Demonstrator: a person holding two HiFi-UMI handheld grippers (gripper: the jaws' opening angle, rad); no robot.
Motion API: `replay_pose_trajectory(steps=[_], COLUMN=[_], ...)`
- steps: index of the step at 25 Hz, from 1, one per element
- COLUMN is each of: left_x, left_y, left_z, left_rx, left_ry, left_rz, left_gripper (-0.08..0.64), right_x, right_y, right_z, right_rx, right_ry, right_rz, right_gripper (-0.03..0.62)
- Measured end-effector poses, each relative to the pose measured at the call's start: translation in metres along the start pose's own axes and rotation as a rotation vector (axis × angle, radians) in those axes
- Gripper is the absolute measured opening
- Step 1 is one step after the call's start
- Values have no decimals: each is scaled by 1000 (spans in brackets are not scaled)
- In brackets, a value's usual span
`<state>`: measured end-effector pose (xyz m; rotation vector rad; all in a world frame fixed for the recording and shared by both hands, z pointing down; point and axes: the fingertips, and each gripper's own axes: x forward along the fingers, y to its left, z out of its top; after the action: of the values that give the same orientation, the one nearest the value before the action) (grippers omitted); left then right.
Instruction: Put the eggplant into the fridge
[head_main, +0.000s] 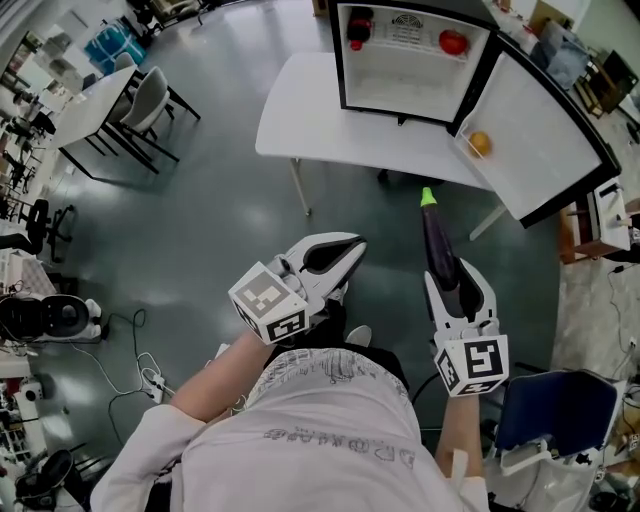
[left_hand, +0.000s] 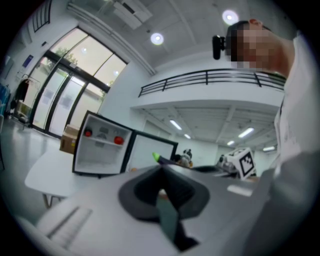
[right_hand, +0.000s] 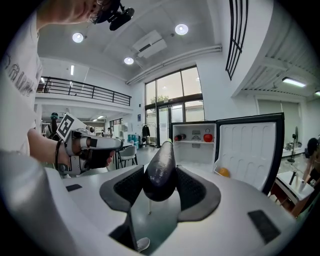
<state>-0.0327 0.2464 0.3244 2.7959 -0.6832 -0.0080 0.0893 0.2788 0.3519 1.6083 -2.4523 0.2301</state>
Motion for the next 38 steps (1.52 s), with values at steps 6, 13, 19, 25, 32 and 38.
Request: replay_pose_trajectory(steps=[6,13,19,25,32,38], left_x=[13,33,47,63,81,99], left_y=[10,31,57,86,134,176], left_z=[-1,4,7,8,15,28], left_rx=[-3,-6,-16,-37,-52,-59], left_ry=[-10,-8,-8,5,15,16], left_rz=[3,3,6,5,10,1], left_gripper=[8,8,8,8,8,8], right_x=[11,32,58,86,132,175], right_y=[-13,-32,-43,-58,-77,-93], right_z=[-3,0,2,1,8,18], right_rx=[-14,-14,-19,-31,-61,-66], right_ry=[11,16,30,61,88,104], right_rz=[1,-3,-5,-16,-28,-33], right_gripper=[196,197,198,196,196,198])
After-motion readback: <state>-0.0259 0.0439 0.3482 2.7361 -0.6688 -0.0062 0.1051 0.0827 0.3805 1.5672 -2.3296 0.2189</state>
